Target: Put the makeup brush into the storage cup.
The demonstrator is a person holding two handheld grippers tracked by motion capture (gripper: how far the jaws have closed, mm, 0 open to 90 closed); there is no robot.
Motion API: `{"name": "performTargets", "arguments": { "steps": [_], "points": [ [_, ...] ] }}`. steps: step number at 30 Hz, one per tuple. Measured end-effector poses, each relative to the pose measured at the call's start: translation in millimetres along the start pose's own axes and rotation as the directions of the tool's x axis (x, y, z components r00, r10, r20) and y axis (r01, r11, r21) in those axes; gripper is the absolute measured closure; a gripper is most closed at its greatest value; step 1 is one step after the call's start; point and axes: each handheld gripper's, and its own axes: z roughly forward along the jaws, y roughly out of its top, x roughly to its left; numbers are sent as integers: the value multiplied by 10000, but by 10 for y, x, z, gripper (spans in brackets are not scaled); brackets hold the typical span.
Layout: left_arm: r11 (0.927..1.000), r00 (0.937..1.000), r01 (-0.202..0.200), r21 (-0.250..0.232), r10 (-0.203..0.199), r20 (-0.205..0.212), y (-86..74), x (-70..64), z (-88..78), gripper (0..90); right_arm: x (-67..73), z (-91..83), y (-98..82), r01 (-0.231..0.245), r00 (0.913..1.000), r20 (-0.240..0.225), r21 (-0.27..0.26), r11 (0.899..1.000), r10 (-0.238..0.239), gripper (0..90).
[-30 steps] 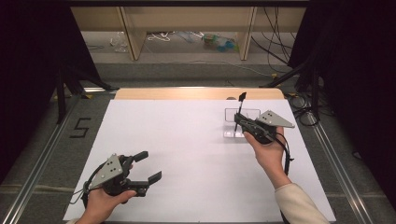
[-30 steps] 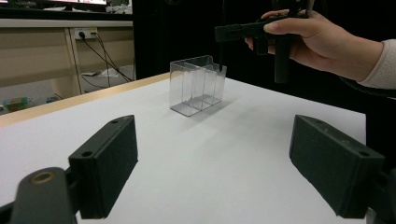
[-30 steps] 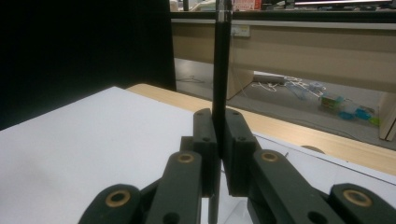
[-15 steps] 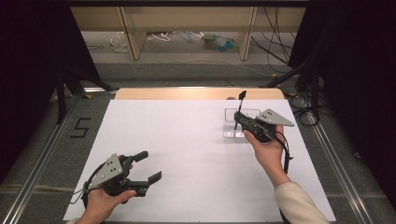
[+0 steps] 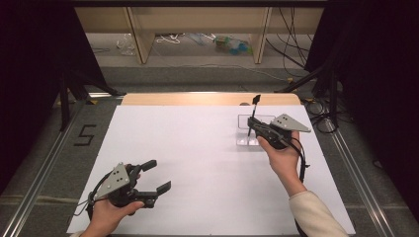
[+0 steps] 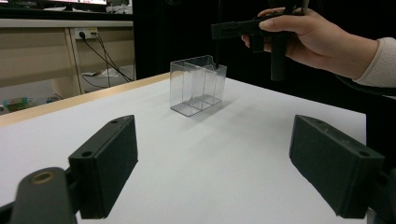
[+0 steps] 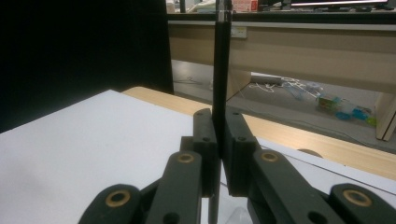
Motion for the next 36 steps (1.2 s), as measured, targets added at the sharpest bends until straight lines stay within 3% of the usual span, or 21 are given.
{"name": "performTargets", "arguments": {
  "steps": [36],
  "points": [
    [10000, 10000, -74, -14, 74, 6, 2, 4, -3, 153, -10, 78, 68, 12, 10000, 24, -83, 10000, -12, 856]
  ]
}}
